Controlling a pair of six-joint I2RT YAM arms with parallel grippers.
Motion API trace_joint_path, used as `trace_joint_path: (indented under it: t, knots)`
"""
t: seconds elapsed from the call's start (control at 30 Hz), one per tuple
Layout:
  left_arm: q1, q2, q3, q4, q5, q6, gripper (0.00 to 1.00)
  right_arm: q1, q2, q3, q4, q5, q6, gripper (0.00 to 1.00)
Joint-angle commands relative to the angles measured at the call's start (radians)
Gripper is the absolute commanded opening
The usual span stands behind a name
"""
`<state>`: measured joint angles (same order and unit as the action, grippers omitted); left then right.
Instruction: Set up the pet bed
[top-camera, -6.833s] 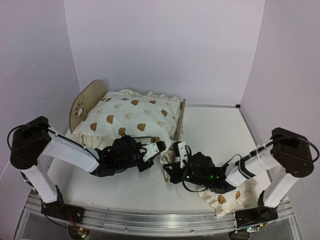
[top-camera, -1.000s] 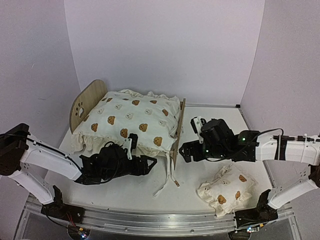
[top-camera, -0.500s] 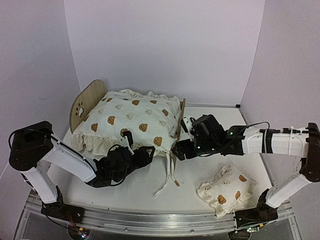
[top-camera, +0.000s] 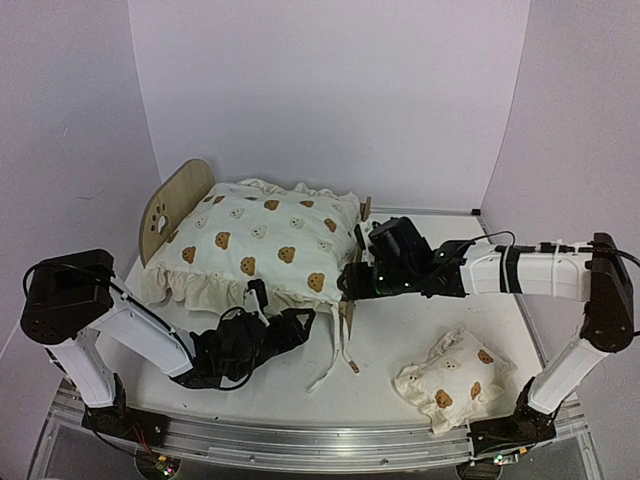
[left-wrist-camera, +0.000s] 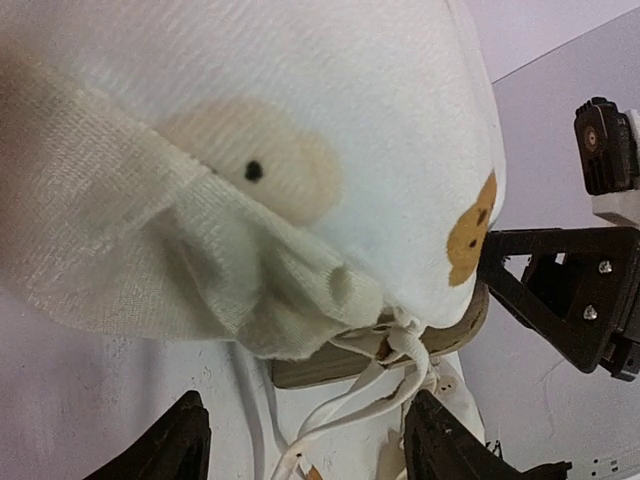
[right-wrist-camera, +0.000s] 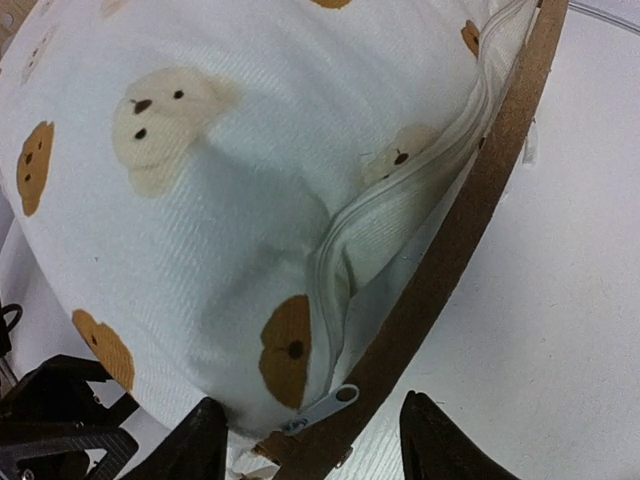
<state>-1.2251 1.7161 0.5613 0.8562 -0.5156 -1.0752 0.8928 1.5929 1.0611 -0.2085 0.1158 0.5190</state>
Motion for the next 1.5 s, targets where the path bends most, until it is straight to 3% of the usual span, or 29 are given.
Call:
trace_joint_path:
  t: [0.0, 0.1, 0.3, 0.47, 0.67, 0.8, 0.93, 1.03, 1.13, 1.27, 1.37, 1.47]
  knots:
    - [0.01, -0.002, 0.001, 0.044, -0.021, 0.002, 0.62, -0.005, 0.033, 0.063, 0.041, 0.04, 0.039, 0.52]
    - [0.059, 0.001, 0.011, 0.049, 0.011, -0.027, 0.52, -0.005, 0.036, 0.062, 0.043, 0.032, 0.036, 0.45]
    - [0.072, 0.051, 0.049, 0.06, 0.024, -0.103, 0.55, -0.005, 0.028, 0.054, 0.052, 0.015, 0.022, 0.39]
    - [0.078, 0.098, 0.077, 0.07, 0.048, -0.126, 0.5, -0.005, 0.021, 0.048, 0.064, -0.003, 0.021, 0.35]
    - [0.078, 0.122, 0.087, 0.162, 0.046, -0.078, 0.66, -0.005, 0.019, 0.047, 0.067, -0.016, 0.019, 0.35]
    - [0.086, 0.133, 0.105, 0.178, 0.036, -0.07, 0.66, -0.006, 0.015, 0.045, 0.069, -0.022, 0.018, 0.34]
    - [0.107, 0.157, 0.101, 0.23, 0.005, -0.073, 0.5, -0.005, 0.005, 0.039, 0.078, -0.029, 0.027, 0.33]
    - [0.116, 0.167, 0.107, 0.252, 0.019, -0.054, 0.25, -0.005, 0.001, 0.03, 0.081, -0.017, 0.042, 0.33]
    - [0.116, 0.171, 0.092, 0.251, 0.042, -0.063, 0.08, -0.005, -0.019, 0.017, 0.071, 0.031, 0.061, 0.42]
    - [0.112, 0.135, 0.045, 0.249, 0.114, -0.016, 0.0, -0.005, -0.029, 0.01, 0.061, 0.048, 0.08, 0.48]
    - [0.099, 0.09, 0.009, 0.239, 0.185, 0.069, 0.0, -0.005, -0.008, 0.015, 0.062, 0.027, 0.095, 0.38]
    - [0.084, 0.018, -0.004, 0.117, 0.235, 0.142, 0.0, -0.005, 0.015, 0.018, 0.066, 0.047, 0.11, 0.26]
